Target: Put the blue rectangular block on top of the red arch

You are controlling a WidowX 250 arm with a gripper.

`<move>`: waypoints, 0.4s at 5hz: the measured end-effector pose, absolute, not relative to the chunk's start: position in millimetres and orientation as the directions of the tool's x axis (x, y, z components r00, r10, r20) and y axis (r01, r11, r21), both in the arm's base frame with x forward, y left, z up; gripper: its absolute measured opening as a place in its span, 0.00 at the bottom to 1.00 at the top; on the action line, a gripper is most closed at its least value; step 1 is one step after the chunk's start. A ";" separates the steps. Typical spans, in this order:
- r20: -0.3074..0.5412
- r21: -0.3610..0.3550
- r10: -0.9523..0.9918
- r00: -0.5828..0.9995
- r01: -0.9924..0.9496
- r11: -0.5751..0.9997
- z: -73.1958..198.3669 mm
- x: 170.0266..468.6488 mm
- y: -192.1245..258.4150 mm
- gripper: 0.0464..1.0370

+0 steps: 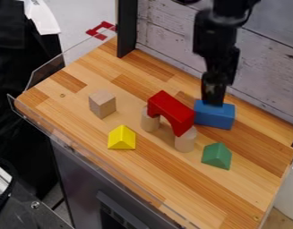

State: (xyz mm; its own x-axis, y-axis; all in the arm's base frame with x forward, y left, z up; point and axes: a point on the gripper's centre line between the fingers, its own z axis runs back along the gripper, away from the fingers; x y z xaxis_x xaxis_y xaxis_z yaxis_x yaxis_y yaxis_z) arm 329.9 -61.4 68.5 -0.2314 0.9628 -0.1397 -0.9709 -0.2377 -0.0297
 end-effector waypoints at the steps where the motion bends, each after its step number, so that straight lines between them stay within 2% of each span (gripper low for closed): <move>1: -0.152 -0.058 0.948 -0.279 -0.955 -0.291 66.0 334.2 -60.8 0.96; 2: -0.154 -0.062 0.939 -0.307 -0.946 -0.319 62.6 336.6 -62.0 0.96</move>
State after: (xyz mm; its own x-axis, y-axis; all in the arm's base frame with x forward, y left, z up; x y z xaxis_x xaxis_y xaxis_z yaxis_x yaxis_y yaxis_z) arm 336.6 -62.0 62.6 -0.3066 0.9392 -0.1543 -0.9457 -0.3189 -0.0622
